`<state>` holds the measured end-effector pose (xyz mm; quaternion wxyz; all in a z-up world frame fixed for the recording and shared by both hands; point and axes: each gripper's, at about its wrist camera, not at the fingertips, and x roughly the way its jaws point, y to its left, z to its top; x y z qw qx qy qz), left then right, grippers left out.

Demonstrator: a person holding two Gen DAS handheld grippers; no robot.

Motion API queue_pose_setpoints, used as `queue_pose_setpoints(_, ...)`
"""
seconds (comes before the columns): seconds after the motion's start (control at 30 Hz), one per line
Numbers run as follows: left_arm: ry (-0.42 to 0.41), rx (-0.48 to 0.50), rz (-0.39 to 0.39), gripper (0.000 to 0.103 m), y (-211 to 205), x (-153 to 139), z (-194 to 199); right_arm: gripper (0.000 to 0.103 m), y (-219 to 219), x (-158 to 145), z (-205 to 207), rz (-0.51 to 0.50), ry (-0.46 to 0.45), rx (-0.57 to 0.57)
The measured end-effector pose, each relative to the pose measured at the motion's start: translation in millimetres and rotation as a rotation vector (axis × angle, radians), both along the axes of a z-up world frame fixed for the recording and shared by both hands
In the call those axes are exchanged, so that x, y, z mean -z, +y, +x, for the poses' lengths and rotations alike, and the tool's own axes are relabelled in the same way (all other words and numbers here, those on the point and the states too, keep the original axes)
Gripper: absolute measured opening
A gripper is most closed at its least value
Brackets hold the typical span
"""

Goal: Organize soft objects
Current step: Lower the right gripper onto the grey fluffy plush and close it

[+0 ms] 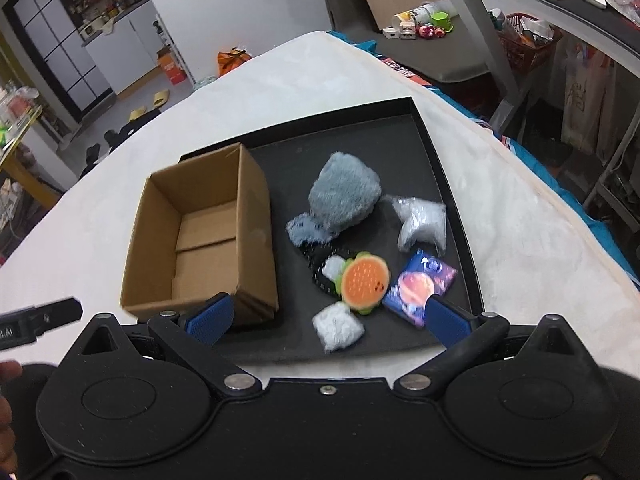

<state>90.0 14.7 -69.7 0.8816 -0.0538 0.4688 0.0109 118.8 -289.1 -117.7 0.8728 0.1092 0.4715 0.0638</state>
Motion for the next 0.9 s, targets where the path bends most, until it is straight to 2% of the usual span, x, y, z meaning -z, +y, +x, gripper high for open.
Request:
queue_pose_setpoints(0.4, 0.038, -0.031, 0.044, 0.099, 2.0, 16.7, 40.5, 0.103, -2.9, 20.2, 52.2, 0.058, 0.047, 0.025)
queue_pose_setpoints(0.47, 0.044, -0.034, 0.051, 0.092, 0.2, 20.4, 47.3, 0.103, -3.8, 24.2, 59.2, 0.075, 0.052, 0.028)
queue_pose_setpoints(0.6, 0.070, -0.053, 0.070, 0.084, -2.3, 32.6, 61.2, 0.103, -6.6, 33.0, 76.0, 0.109, 0.053, 0.045)
queue_pose_setpoints(0.67, 0.082, -0.062, 0.064, 0.076, -0.9, 39.5, 67.3, 0.103, -7.2, 37.8, 83.5, 0.117, 0.051, 0.046)
queue_pose_setpoints(0.9, 0.137, -0.088, 0.067, 0.058, 0.7, 59.6, 82.2, 0.103, -9.9, 54.1, 110.9, 0.142, 0.058, 0.066)
